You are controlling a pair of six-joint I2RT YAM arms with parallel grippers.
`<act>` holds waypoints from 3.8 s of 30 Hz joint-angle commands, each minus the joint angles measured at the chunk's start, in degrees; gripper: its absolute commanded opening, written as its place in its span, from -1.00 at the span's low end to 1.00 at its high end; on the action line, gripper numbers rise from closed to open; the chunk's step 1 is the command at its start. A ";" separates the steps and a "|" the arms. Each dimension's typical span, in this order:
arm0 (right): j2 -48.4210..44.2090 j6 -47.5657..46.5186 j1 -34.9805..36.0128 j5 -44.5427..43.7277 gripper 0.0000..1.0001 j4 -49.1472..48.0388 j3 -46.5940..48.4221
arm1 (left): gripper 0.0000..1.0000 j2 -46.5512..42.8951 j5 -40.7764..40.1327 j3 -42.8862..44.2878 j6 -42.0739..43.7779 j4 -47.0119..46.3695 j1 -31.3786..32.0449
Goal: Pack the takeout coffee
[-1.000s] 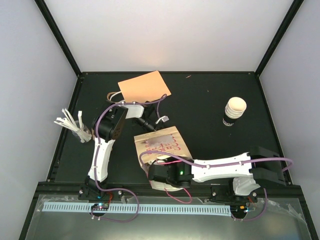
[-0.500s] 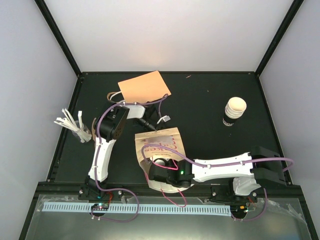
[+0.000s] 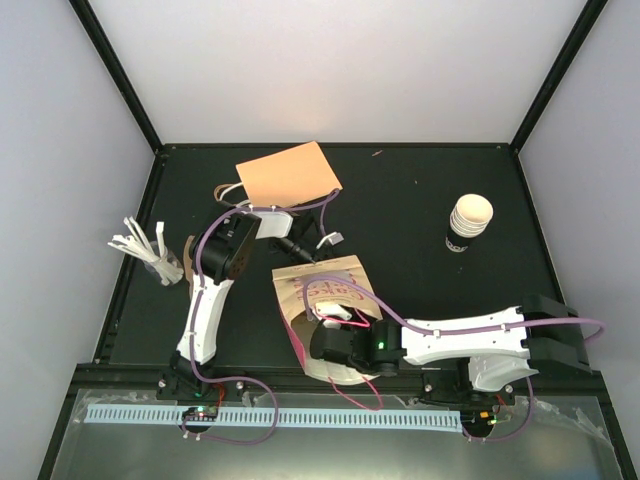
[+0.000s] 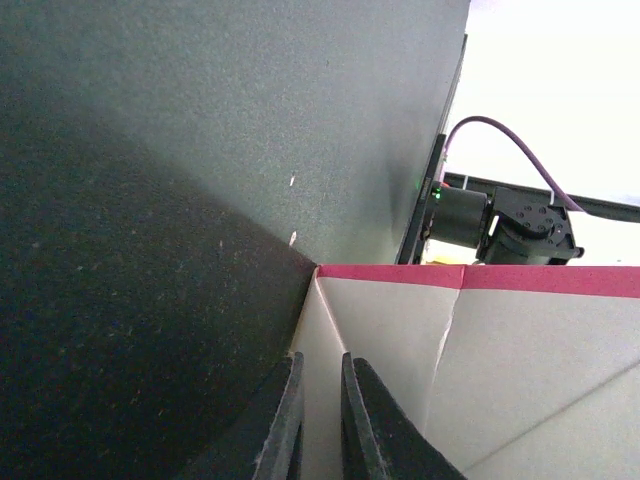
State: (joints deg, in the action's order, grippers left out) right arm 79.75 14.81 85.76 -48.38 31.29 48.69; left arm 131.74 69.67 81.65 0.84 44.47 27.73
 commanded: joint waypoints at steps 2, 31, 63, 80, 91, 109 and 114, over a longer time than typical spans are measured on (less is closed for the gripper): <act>0.51 7.64 -1.83 3.57 -0.09 -0.93 -1.38 | -0.72 1.37 2.49 0.12 1.79 0.38 1.76; 2.56 19.65 -5.01 12.02 -0.11 -3.07 -4.99 | -0.72 2.08 3.01 0.24 2.32 0.71 2.57; 9.10 28.14 0.26 7.36 -0.15 -7.54 -11.13 | -0.72 2.31 3.41 0.21 1.81 1.49 3.28; 7.24 37.39 2.56 19.53 -0.05 -0.74 -10.65 | -0.72 2.08 2.97 0.41 1.48 1.60 3.27; 4.33 36.77 2.49 11.94 0.08 11.03 -2.05 | -0.72 1.85 3.02 0.46 1.26 1.41 3.30; 4.52 31.48 0.78 9.10 0.70 15.06 5.65 | -0.72 1.43 3.01 0.68 1.87 2.36 3.21; 4.51 28.81 -1.69 11.03 0.69 12.55 4.69 | -0.72 1.38 3.01 0.70 2.40 2.93 3.17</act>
State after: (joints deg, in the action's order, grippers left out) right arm 83.55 45.76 86.52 -39.79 45.65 53.71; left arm 132.38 71.24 82.28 1.61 44.88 29.67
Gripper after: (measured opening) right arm 0.850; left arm 0.140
